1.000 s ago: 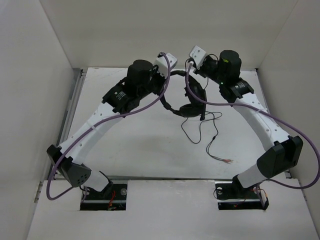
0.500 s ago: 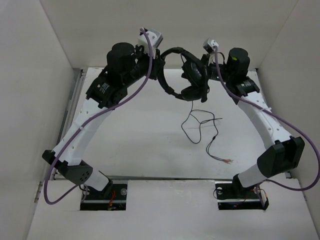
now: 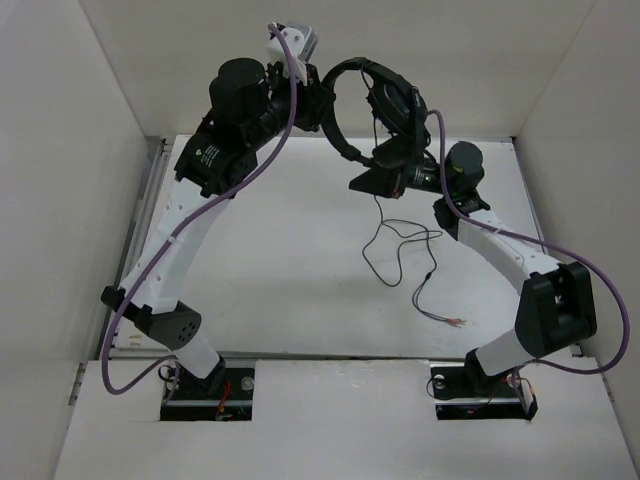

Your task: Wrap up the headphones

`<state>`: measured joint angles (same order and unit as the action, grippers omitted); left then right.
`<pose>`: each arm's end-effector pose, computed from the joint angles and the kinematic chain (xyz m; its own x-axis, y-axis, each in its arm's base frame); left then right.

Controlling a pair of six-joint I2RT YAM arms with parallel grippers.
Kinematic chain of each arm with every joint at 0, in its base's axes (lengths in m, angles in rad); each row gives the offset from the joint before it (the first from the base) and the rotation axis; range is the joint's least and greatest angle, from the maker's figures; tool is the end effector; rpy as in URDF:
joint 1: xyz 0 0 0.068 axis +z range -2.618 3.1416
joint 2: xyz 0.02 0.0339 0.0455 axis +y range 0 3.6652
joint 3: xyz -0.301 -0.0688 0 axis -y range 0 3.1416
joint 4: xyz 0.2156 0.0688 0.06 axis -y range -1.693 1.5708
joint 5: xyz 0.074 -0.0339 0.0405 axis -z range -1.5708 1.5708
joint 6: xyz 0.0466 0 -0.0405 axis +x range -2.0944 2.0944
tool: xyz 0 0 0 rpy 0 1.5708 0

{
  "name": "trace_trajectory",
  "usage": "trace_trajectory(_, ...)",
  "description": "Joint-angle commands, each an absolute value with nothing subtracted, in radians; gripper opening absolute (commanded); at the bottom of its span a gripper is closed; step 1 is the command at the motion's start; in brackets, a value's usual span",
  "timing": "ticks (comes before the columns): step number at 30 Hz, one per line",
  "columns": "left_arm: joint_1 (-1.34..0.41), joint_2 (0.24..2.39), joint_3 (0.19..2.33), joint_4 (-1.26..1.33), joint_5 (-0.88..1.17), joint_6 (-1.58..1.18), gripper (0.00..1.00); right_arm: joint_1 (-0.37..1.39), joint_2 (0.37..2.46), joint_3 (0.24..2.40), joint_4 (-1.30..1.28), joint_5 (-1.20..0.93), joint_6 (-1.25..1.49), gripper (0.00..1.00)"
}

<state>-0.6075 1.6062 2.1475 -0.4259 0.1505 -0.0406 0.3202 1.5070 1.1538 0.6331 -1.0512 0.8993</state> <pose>0.2454 -0.1791 0.5906 0.0666 -0.0952 -0.9932 0.6899 0.7235 -0.0231 0.2884 0.1382 0.4224 -0.5791 0.2175 -0.7857 -0.7952 0.0618 0.6032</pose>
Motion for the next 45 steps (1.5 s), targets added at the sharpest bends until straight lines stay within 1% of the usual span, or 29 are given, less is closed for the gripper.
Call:
trace_trajectory(1, -0.573, 1.601, 2.224, -0.339, 0.127, -0.092, 0.0, 0.361, 1.488, 1.086, 0.811, -1.058, 1.019, 0.24)
trace_trajectory(6, -0.522, 1.62, 2.234, -0.302, 0.011, -0.075, 0.0, 0.418, 1.451, 0.971, 0.813, -1.042, 0.985, 0.25)
trace_trajectory(11, -0.496, 1.635, 2.221, -0.262, -0.126, -0.078, 0.0, 0.452, 1.447, 0.948, 0.769, -1.025, 0.934, 0.23)
trace_trajectory(14, -0.495, 1.651, 2.23, -0.259, -0.164, -0.098, 0.0, 0.462, 1.463, 0.969, 0.753, -1.022, 0.917, 0.22)
trace_trajectory(17, -0.495, 1.663, 2.238, -0.261, -0.164, -0.138, 0.0, 0.47, 1.486, 0.988, 0.746, -1.006, 0.904, 0.18)
trace_trajectory(20, -0.499, 1.666, 2.24, -0.265, -0.164, -0.156, 0.0, 0.472, 1.508, 1.005, 0.713, -0.989, 0.875, 0.12)
trace_trajectory(24, -0.502, 1.674, 2.259, -0.265, -0.17, -0.167, 0.0, 0.473, 1.528, 1.023, 0.655, -0.977, 0.827, 0.08)
trace_trajectory(36, -0.527, 1.706, 2.299, -0.261, -0.181, -0.186, 0.0, 0.522, 1.612, 1.115, 0.499, -0.956, 0.694, 0.06)
trace_trajectory(40, -0.513, 1.712, 2.272, -0.242, -0.248, -0.149, 0.0, 0.536, 1.597, 1.14, 0.425, -0.947, 0.637, 0.04)
trace_trajectory(45, -0.492, 1.712, 2.152, -0.144, -0.391, -0.06, 0.0, 0.553, 1.56, 1.206, 0.205, -0.89, 0.445, 0.03)
